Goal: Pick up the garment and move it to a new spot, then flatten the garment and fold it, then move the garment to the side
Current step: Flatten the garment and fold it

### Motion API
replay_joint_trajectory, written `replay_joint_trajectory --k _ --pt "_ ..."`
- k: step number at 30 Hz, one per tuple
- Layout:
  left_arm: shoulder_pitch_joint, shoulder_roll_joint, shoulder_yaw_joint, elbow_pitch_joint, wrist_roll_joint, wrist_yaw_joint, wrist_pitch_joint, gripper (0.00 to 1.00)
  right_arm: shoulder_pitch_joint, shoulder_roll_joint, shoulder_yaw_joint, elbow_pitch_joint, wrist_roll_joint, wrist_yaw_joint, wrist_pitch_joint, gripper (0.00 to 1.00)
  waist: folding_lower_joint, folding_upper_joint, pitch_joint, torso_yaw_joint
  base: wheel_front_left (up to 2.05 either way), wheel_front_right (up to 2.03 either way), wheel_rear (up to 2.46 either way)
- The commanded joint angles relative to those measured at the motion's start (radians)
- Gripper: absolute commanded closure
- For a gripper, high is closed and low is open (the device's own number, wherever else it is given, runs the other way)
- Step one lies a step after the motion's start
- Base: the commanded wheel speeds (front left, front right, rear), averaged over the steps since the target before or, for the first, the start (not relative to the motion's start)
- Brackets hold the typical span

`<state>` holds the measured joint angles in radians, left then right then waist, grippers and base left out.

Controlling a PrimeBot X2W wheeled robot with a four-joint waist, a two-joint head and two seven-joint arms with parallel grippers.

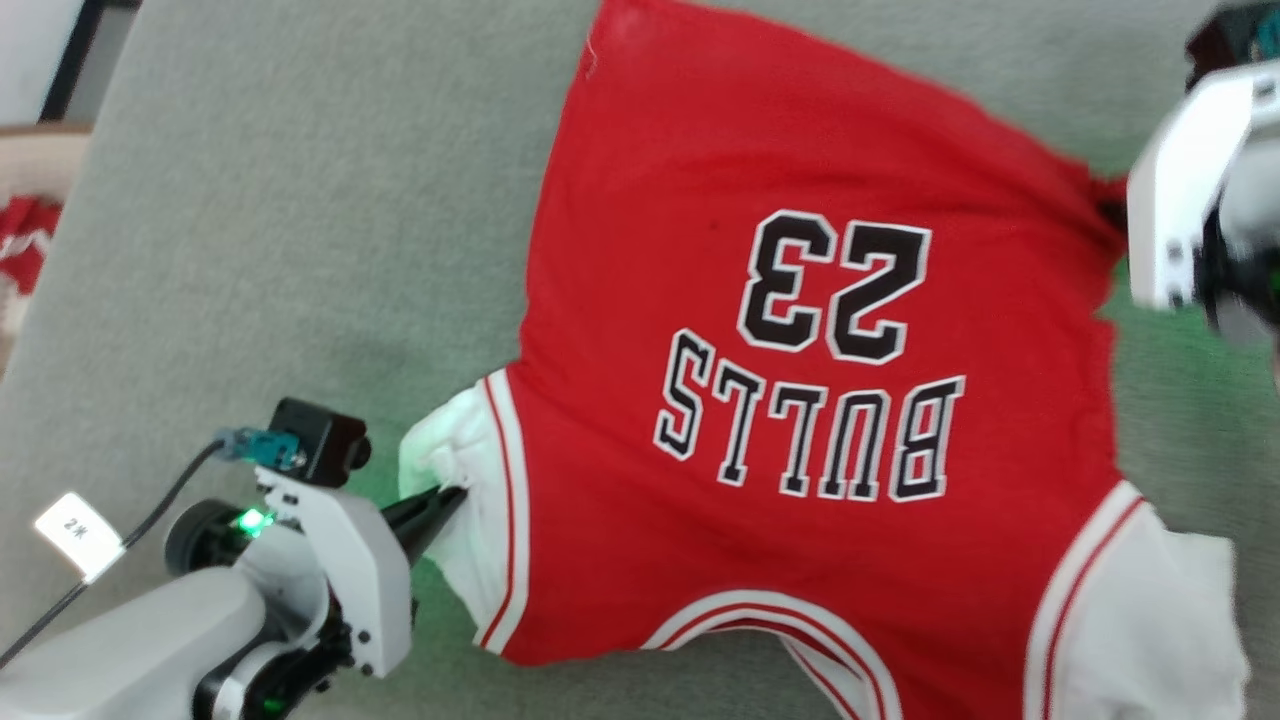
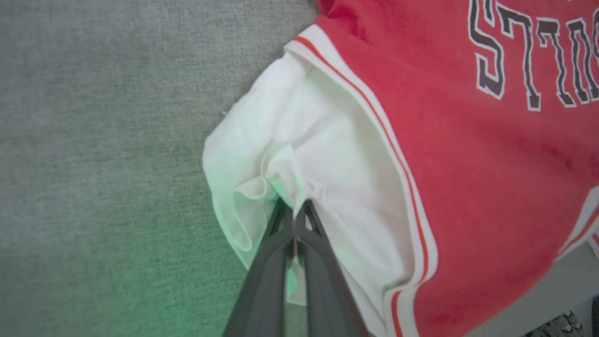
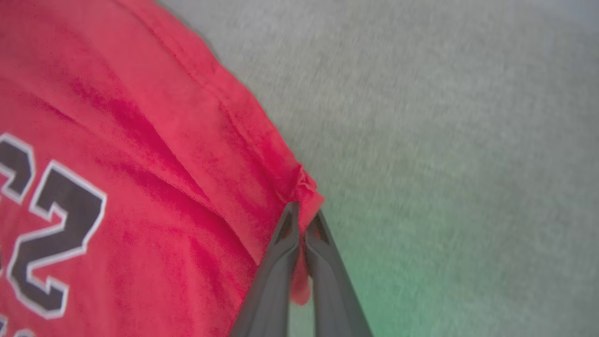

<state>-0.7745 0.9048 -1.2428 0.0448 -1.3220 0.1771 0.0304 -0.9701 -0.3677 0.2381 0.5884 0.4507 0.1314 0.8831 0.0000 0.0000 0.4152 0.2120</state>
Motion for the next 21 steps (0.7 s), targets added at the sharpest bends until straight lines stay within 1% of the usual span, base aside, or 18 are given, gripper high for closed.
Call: replay_joint_trajectory --k 1,4,7,10,13,16,19,21 --pt "0.014 0.01 0.0 -0.001 -0.006 0.009 -0.001 1.0 0.04 -0.015 0.006 -0.031 0.019 -0.002 0.011 1.0 0.0 0.0 -0.053 -0.054 0.0 0.0 0.0" --pt "0.029 0.029 0.0 -0.02 -0.015 0.021 -0.001 1.0 0.173 -0.071 0.009 -0.187 0.09 -0.002 0.059 1.0 0.0 0.0 -0.074 -0.077 0.0 0.0 0.0" --pt "0.041 0.045 0.001 -0.037 -0.02 0.032 -0.003 1.0 0.313 -0.111 -0.027 -0.333 0.141 -0.002 0.103 1.0 0.0 0.0 -0.089 -0.095 0.0 0.0 0.0" --pt "0.044 0.056 0.002 -0.053 -0.024 0.041 -0.003 1.0 0.456 -0.134 -0.083 -0.457 0.165 -0.002 0.149 1.0 0.0 0.0 -0.099 -0.105 0.0 0.0 0.0" --pt "0.048 0.059 0.002 -0.069 -0.025 0.049 0.0 1.0 0.603 -0.142 -0.155 -0.567 0.167 -0.002 0.19 1.0 0.0 0.0 -0.105 -0.108 0.0 0.0 0.0" --pt "0.05 0.06 0.002 -0.081 -0.023 0.055 -0.002 1.0 0.737 -0.116 -0.237 -0.658 0.157 -0.001 0.213 1.0 0.0 0.0 -0.105 -0.108 0.0 0.0 0.0" --pt "0.053 0.057 0.002 -0.087 -0.022 0.059 -0.006 1.0 0.846 -0.067 -0.311 -0.721 0.135 -0.002 0.218 1.0 0.0 0.0 -0.106 -0.106 0.0 0.0 0.0" --pt "0.054 0.054 0.002 -0.089 -0.022 0.059 -0.009 1.0 0.908 -0.027 -0.339 -0.741 0.122 -0.002 0.216 1.0 0.0 0.0 -0.106 -0.105 0.0 0.0 0.0"
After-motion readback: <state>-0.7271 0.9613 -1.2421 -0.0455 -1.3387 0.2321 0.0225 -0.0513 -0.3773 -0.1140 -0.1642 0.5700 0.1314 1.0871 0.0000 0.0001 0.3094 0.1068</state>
